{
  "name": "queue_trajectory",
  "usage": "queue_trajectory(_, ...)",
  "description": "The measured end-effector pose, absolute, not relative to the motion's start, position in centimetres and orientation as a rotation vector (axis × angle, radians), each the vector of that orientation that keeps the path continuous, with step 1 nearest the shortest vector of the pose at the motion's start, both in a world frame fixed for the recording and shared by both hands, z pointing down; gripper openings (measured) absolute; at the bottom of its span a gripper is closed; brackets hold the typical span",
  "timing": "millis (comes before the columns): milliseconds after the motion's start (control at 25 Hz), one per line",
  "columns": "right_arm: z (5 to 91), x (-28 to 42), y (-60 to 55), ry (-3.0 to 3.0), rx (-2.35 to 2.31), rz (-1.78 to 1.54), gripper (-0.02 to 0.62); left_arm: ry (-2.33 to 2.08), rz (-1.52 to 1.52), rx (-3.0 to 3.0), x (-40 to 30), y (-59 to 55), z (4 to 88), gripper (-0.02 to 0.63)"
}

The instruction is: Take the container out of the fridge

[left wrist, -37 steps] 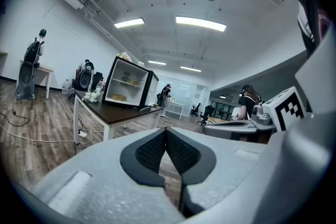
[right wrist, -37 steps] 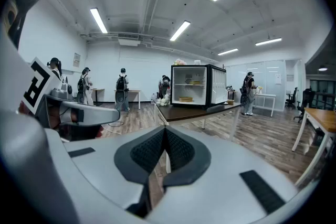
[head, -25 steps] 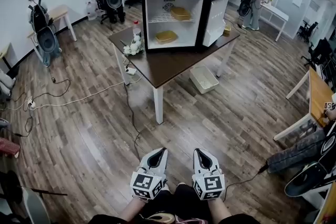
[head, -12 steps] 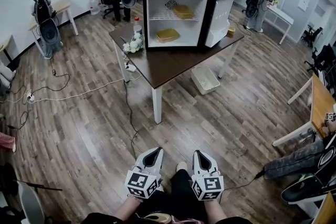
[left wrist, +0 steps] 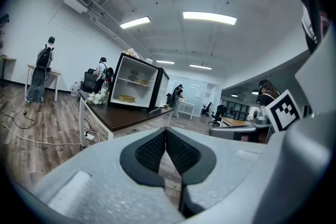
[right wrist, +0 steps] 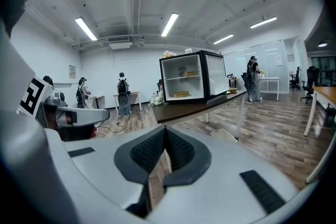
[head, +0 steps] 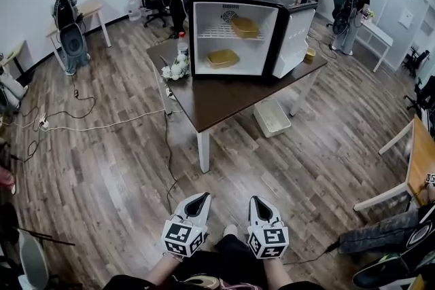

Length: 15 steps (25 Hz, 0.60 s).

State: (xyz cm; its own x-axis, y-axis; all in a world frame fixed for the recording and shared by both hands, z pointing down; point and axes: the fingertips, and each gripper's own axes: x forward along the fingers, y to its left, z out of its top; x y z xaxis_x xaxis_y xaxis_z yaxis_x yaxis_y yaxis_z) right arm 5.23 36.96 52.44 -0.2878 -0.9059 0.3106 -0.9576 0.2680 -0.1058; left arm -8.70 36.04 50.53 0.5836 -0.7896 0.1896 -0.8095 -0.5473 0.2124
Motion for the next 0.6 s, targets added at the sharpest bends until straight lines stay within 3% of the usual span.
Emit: queue_trajectory(600, 51.7, 11.8, 28.1, -2.413, 1.65, 0.373, 0.007, -1.335, 0.075, 2.535, -0.6, 28.3, 50.1, 0.009)
